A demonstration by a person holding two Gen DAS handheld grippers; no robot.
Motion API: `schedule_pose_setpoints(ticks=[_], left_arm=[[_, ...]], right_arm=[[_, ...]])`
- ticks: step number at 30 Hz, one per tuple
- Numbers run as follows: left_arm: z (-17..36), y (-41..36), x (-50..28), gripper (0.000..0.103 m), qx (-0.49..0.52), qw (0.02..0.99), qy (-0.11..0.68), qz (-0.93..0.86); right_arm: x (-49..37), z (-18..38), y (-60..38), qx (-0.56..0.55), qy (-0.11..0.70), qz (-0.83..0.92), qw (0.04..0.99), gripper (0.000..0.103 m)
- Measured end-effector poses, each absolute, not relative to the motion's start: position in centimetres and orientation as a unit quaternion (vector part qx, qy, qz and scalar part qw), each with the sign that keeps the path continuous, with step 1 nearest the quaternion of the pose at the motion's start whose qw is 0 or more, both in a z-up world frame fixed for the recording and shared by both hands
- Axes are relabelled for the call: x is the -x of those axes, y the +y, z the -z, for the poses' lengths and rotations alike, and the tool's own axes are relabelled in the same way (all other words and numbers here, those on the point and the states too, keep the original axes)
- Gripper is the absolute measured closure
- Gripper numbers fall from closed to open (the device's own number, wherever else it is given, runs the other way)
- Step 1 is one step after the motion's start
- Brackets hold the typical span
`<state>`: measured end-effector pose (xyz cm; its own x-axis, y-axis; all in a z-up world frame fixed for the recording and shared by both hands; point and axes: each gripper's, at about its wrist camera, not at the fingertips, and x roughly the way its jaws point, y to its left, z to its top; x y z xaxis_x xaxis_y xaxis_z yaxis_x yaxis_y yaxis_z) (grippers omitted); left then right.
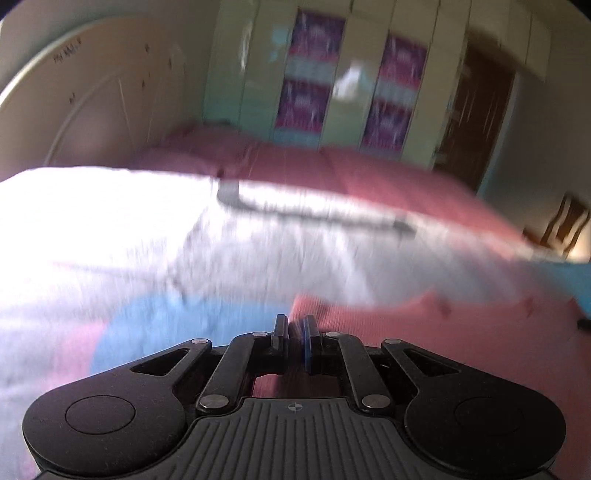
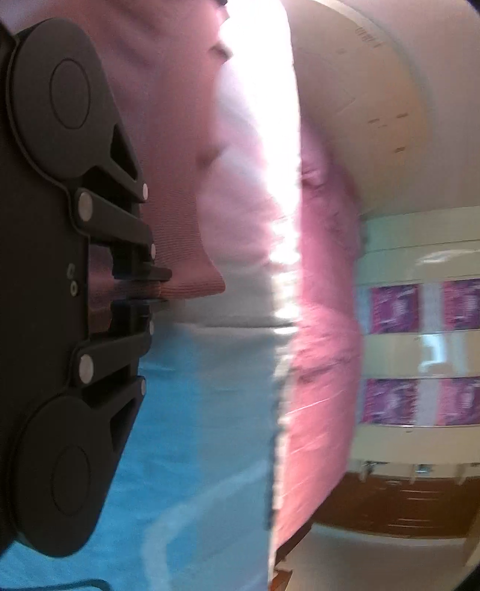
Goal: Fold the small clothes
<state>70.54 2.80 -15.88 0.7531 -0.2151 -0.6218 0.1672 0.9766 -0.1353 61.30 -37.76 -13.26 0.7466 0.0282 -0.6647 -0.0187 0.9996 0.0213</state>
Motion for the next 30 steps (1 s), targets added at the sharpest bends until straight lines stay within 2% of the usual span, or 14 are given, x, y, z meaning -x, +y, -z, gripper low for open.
schedule_pose_setpoints(ticks=[2, 3, 4, 6, 7, 8, 9, 11, 15, 21, 23, 26, 27, 30], left_arm=[[16.1, 3.0, -70.5, 0.092, 0.040, 0.934, 0.341, 0.101], [15.7, 3.2, -70.4, 0.086, 0.045, 0.935, 0.340, 0.091], [15.0, 3.3, -69.8, 0.085, 0.040, 0.938, 0.335, 0.077], [13.1, 2.4, -67.9, 0.084, 0.018, 0.951, 0.295, 0.089], [12.4, 1.2, -67.2, 0.084, 0.014, 0.950, 0.289, 0.115], [12.1, -0.1, -66.8, 0.078, 0.008, 0.946, 0.291, 0.140], [12.1, -2.1, -66.5, 0.065, -0.005, 0.939, 0.298, 0.169], [12.7, -5.4, -65.9, 0.048, -0.009, 0.928, 0.310, 0.206], [14.2, -9.2, -64.9, 0.047, 0.000, 0.923, 0.320, 0.212], [16.0, -7.4, -65.4, 0.047, -0.010, 0.929, 0.330, 0.168], [15.9, -4.5, -65.3, 0.048, -0.018, 0.936, 0.326, 0.133], [16.5, 0.4, -65.3, 0.048, 0.018, 0.937, 0.327, 0.125], [16.5, 1.0, -65.1, 0.048, 0.029, 0.937, 0.324, 0.127], [15.7, 0.1, -64.4, 0.047, 0.012, 0.944, 0.312, 0.109]], right_arm=[[-61.2, 13.6, -37.9, -0.015, 0.354, -0.006, 0.935, 0.092], [-61.3, 13.4, -38.0, -0.022, 0.359, 0.000, 0.933, 0.086], [-61.3, 12.9, -37.9, -0.022, 0.360, 0.012, 0.933, 0.079], [-60.2, 11.2, -36.8, 0.006, 0.327, 0.025, 0.945, 0.058], [-59.5, 10.4, -36.0, 0.006, 0.306, 0.001, 0.952, 0.060], [-59.2, 10.0, -34.8, 0.003, 0.302, -0.031, 0.953, 0.065], [-59.3, 9.9, -33.3, 0.008, 0.304, -0.054, 0.951, 0.064], [-59.8, 10.3, -29.6, 0.018, 0.308, -0.099, 0.946, 0.066], [-61.0, 12.2, -23.8, 0.026, 0.329, -0.152, 0.932, 0.065], [-60.5, 13.1, -22.8, 0.063, 0.338, -0.156, 0.926, 0.063], [-60.2, 12.8, -25.2, 0.088, 0.327, -0.107, 0.935, 0.066], [-59.1, 13.3, -31.6, 0.097, 0.311, 0.058, 0.944, 0.062], [-58.8, 13.5, -34.1, 0.070, 0.318, 0.086, 0.941, 0.058], [-57.7, 12.9, -37.2, 0.002, 0.325, 0.095, 0.941, 0.061]])
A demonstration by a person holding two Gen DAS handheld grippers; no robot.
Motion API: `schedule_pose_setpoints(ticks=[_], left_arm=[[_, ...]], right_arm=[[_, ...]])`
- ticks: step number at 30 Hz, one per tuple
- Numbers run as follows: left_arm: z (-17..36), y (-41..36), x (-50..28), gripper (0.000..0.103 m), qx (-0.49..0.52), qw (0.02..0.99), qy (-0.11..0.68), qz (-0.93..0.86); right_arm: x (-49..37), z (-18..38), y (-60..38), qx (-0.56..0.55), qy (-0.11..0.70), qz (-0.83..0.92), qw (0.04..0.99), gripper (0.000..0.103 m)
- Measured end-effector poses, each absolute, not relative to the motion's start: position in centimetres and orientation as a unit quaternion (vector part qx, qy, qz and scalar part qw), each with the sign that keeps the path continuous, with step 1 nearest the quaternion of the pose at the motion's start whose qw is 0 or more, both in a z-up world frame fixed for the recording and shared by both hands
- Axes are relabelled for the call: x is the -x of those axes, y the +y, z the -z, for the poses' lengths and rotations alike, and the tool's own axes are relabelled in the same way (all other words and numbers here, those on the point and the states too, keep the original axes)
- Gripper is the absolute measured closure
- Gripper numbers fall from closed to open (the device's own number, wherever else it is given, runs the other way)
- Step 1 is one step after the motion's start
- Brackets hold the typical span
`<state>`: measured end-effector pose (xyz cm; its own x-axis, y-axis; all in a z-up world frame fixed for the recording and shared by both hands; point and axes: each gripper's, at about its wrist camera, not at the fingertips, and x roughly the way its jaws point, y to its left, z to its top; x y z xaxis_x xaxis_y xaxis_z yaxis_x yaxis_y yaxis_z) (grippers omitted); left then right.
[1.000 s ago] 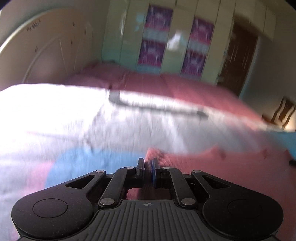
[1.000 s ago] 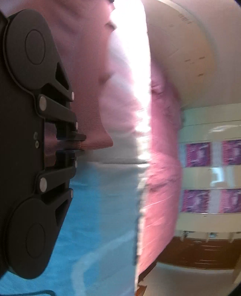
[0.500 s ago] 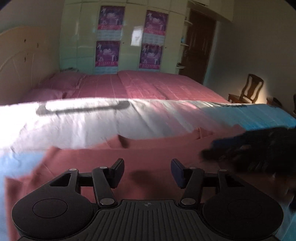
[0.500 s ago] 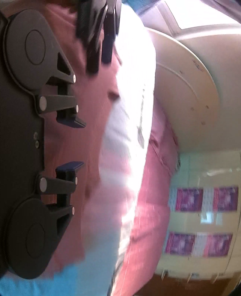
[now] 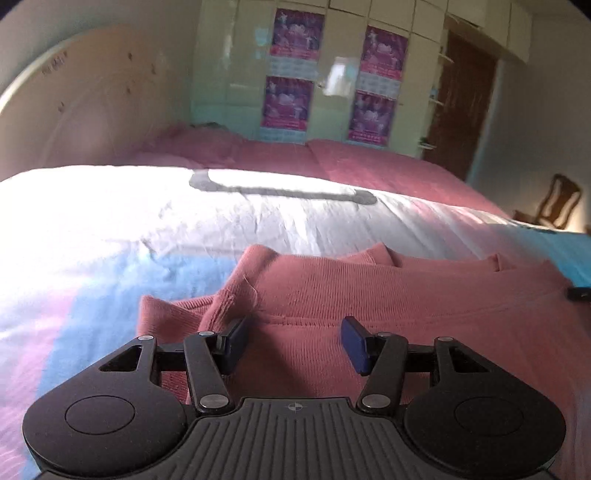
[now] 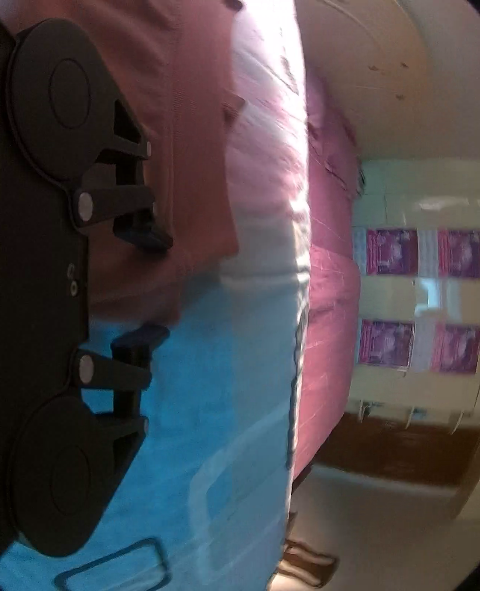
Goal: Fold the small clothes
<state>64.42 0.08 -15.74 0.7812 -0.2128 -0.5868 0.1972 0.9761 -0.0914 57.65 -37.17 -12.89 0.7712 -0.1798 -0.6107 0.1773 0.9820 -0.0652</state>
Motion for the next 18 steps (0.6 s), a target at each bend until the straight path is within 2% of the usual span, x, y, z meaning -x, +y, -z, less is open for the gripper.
schedule_pose_setpoints(ticks=[4, 6, 9, 12, 14, 18], left_arm=[[14.2, -4.6, -61.7, 0.047, 0.019, 0.948, 0.278, 0.153], [14.4, -7.6, -61.0, 0.047, 0.016, 0.939, 0.287, 0.187], [16.0, -10.6, -60.5, 0.047, -0.008, 0.926, 0.316, 0.204], [16.4, -9.7, -59.5, 0.047, -0.011, 0.931, 0.311, 0.189], [16.3, -7.5, -59.1, 0.047, 0.004, 0.936, 0.310, 0.166], [17.0, -3.4, -56.9, 0.047, 0.000, 0.942, 0.307, 0.134]], right_arm=[[-55.7, 11.3, -33.1, 0.008, 0.287, 0.032, 0.957, 0.063], [-55.3, 11.3, -29.9, 0.012, 0.286, -0.020, 0.958, 0.065], [-55.0, 12.4, -25.5, 0.030, 0.296, -0.079, 0.951, 0.061], [-54.4, 14.0, -24.9, 0.061, 0.309, -0.070, 0.946, 0.062], [-53.5, 13.9, -27.0, 0.047, 0.302, -0.046, 0.951, 0.058], [-52.2, 13.4, -30.5, 0.033, 0.312, 0.016, 0.949, 0.062]])
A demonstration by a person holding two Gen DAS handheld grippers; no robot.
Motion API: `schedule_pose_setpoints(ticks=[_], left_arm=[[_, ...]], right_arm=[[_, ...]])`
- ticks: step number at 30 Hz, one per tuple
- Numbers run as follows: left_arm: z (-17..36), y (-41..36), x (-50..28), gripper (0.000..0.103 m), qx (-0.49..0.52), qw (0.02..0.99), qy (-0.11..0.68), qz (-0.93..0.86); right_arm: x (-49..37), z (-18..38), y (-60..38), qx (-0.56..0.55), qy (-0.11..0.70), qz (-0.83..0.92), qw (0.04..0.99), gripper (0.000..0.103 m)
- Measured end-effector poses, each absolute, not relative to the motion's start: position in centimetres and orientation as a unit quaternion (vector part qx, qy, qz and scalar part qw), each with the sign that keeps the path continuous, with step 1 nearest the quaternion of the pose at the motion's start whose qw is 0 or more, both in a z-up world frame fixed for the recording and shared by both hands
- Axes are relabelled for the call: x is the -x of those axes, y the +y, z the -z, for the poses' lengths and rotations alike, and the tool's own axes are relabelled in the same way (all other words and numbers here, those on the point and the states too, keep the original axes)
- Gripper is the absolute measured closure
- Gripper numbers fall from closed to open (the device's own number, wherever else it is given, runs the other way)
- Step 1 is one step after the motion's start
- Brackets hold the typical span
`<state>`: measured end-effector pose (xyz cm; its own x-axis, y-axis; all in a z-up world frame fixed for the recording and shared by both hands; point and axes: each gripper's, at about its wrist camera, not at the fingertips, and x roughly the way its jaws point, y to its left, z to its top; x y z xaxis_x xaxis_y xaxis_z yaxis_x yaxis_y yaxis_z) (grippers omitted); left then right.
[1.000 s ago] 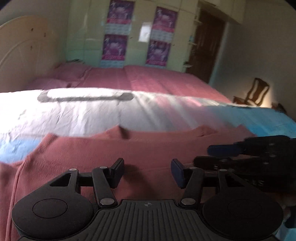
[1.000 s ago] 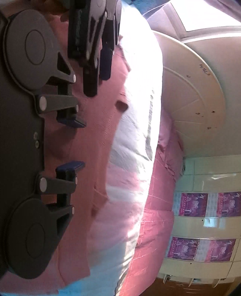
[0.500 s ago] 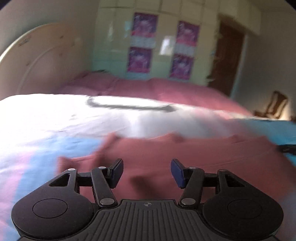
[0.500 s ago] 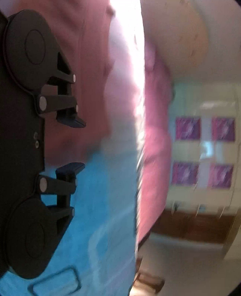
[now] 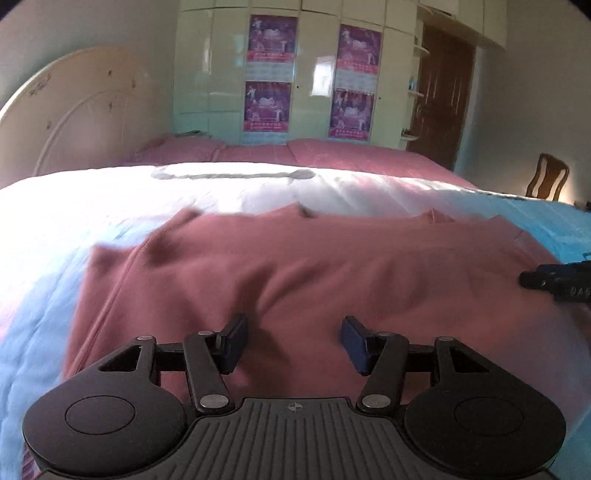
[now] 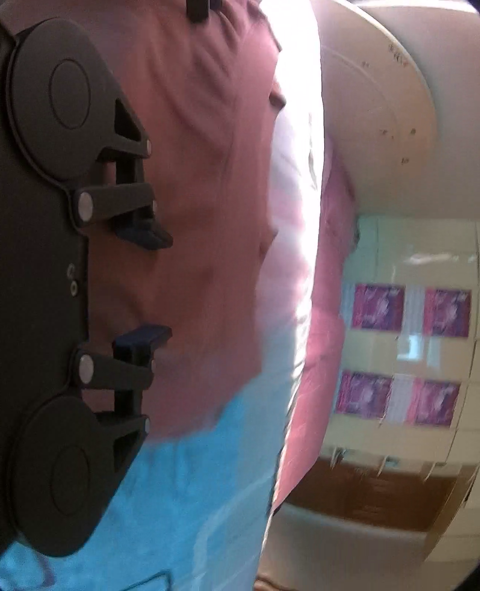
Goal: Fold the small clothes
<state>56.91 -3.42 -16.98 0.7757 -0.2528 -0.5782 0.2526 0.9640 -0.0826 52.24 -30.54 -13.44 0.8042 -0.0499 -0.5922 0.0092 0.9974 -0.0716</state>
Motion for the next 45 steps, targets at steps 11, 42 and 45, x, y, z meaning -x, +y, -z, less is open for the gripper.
schedule_pose_setpoints(ticks=[11, 42, 45], left_arm=[[16.7, -10.5, -52.6, 0.039, -0.051, 0.936, 0.310, 0.161], [16.1, 4.1, -44.3, 0.038, 0.019, 0.944, 0.326, 0.049], [15.8, 4.2, -44.7, 0.038, 0.020, 0.945, 0.323, 0.035]], right_arm=[[-49.6, 14.5, -23.8, 0.077, 0.300, -0.089, 0.947, 0.064], [-40.1, 13.0, -33.4, 0.064, 0.369, 0.064, 0.925, 0.066], [-40.2, 12.7, -34.2, 0.046, 0.377, 0.069, 0.923, 0.082]])
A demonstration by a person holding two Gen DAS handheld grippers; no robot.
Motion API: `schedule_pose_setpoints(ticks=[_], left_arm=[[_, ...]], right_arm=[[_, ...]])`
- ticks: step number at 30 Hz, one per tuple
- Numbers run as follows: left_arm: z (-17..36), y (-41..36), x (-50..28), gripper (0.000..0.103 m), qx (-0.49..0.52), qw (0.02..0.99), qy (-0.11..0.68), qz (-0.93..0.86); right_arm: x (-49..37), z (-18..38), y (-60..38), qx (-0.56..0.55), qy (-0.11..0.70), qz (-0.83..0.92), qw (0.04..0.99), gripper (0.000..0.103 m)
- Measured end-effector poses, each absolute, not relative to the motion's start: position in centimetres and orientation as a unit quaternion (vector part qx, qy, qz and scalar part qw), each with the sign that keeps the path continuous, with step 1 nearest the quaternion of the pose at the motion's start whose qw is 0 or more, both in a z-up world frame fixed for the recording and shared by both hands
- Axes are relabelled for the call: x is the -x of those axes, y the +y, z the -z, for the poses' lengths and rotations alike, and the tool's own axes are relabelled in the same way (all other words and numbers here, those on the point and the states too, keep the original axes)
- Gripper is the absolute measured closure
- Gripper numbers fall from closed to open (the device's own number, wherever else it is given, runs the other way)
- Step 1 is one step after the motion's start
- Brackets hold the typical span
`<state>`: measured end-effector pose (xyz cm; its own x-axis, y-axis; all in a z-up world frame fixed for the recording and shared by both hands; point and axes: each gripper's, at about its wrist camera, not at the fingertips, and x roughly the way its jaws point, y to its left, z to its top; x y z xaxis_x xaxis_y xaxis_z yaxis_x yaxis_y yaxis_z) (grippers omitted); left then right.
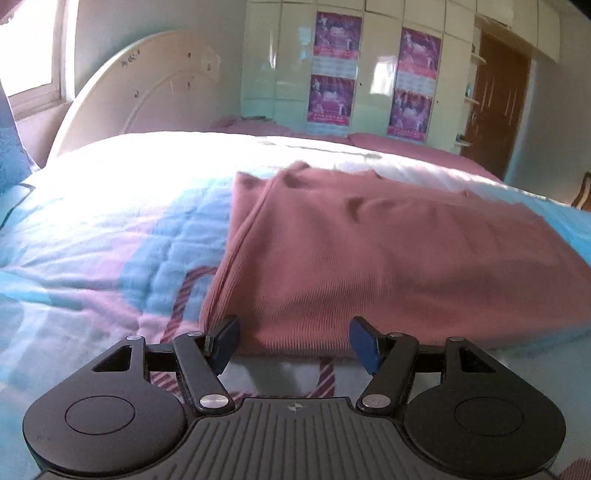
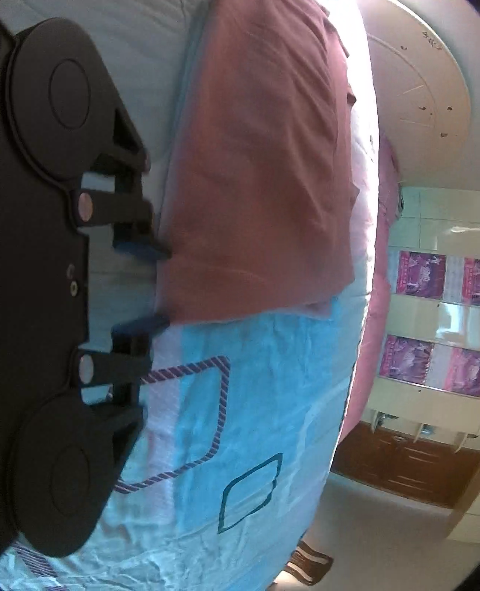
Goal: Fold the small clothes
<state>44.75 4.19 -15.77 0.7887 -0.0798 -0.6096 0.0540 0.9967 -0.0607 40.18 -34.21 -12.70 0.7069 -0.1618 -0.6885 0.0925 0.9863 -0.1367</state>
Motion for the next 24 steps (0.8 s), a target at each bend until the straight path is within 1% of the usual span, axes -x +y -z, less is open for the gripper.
schedule_pose_setpoints(ticks=[2, 5, 6, 8, 10, 13, 14, 15, 16, 22, 24], left_arm=[[15.7, 4.3, -45.2, 0.038, 0.029, 0.946, 0.320, 0.031], [16.7, 4.4, -46.3, 0.038, 0.030, 0.941, 0.336, 0.023], [16.8, 4.2, -46.3, 0.038, 0.025, 0.941, 0.336, 0.024], [16.3, 3.9, -46.0, 0.038, 0.021, 0.943, 0.333, 0.020], [15.7, 4.3, -45.4, 0.038, 0.032, 0.947, 0.318, 0.022], [16.7, 4.9, -46.0, 0.038, 0.025, 0.941, 0.338, 0.005], [16.7, 4.9, -46.0, 0.038, 0.025, 0.942, 0.336, 0.007], [16.7, 4.9, -46.1, 0.038, 0.023, 0.941, 0.337, 0.007], [16.7, 4.8, -46.2, 0.038, 0.020, 0.941, 0.339, 0.008], [17.1, 4.5, -46.2, 0.038, 0.015, 0.941, 0.339, 0.007], [17.1, 4.7, -46.1, 0.038, 0.012, 0.940, 0.339, 0.007]], right_arm=[[-39.8, 11.7, -34.2, 0.028, 0.351, 0.067, 0.934, 0.087], [-40.0, 11.2, -34.1, 0.024, 0.330, 0.067, 0.941, 0.086], [-40.4, 11.7, -34.1, 0.026, 0.337, 0.065, 0.939, 0.088], [-41.4, 13.2, -34.8, 0.029, 0.389, 0.072, 0.918, 0.088], [-41.2, 12.4, -34.7, 0.031, 0.378, 0.070, 0.922, 0.088], [-40.2, 10.8, -34.5, 0.023, 0.321, 0.067, 0.944, 0.086], [-40.4, 11.2, -34.5, 0.020, 0.327, 0.066, 0.942, 0.087], [-41.1, 12.0, -34.7, 0.019, 0.354, 0.067, 0.933, 0.090], [-41.9, 13.1, -35.0, 0.015, 0.391, 0.069, 0.918, 0.090], [-41.7, 12.7, -35.4, 0.012, 0.377, 0.075, 0.923, 0.091], [-41.1, 12.0, -35.2, 0.012, 0.352, 0.078, 0.932, 0.087]])
